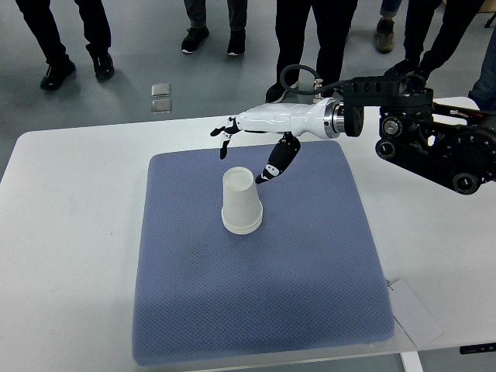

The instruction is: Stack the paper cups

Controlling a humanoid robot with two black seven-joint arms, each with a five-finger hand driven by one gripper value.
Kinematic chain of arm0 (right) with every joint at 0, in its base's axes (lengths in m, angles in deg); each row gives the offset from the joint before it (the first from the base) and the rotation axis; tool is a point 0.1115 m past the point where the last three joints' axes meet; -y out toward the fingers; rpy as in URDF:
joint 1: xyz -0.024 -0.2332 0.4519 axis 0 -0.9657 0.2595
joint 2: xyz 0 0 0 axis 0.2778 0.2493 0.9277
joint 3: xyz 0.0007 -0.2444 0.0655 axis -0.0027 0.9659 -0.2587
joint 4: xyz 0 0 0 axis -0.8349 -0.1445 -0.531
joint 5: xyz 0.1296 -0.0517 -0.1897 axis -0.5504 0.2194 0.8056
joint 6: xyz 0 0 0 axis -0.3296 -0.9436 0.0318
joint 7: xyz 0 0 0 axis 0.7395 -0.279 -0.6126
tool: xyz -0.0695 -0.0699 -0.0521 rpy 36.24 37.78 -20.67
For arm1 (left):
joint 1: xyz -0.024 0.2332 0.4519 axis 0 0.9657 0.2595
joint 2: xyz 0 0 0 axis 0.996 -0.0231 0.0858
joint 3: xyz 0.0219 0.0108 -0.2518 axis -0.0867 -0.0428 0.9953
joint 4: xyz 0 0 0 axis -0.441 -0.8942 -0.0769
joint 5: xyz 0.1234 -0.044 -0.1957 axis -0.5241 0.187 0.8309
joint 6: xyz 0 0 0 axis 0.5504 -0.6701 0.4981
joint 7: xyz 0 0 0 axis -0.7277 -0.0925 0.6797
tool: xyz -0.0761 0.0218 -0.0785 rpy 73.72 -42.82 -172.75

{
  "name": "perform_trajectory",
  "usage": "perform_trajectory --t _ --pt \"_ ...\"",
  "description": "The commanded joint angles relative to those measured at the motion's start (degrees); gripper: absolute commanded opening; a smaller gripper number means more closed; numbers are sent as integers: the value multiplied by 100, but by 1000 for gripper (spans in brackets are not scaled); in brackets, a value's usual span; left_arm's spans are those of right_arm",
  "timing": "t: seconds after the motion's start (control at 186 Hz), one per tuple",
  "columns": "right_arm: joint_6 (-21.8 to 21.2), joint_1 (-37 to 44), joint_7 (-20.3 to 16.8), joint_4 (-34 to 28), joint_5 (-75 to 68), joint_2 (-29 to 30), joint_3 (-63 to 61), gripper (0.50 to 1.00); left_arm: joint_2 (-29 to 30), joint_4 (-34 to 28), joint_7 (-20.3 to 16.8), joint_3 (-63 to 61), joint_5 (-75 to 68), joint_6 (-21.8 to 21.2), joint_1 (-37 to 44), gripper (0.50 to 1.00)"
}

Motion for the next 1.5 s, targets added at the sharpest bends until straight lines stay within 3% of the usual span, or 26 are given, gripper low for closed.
perform_trajectory --t 0.0,0.145,0.436,0.828,1.108,1.495 --pt "16 8 0 18 -40 -58 -124 913 0 -1 0 0 0 0 0 1000" --pt "-1 -185 -53 572 -734 -111 -845 913 0 -1 0 0 0 0 0 1000" --pt "34 -1063 -712 1854 -2632 -93 -2224 911 0 -1 0 0 0 0 0 1000" --pt "43 -1908 -765 3410 -4223 381 -3033 911 0 -1 0 0 0 0 0 1000" --pt "52 -2127 -1002 3955 -4935 750 -3543 911 0 -1 0 0 0 0 0 1000" --pt "148 -2215 -949 3947 -5296 1005 -3974 913 0 7 0 0 0 0 0 1000"
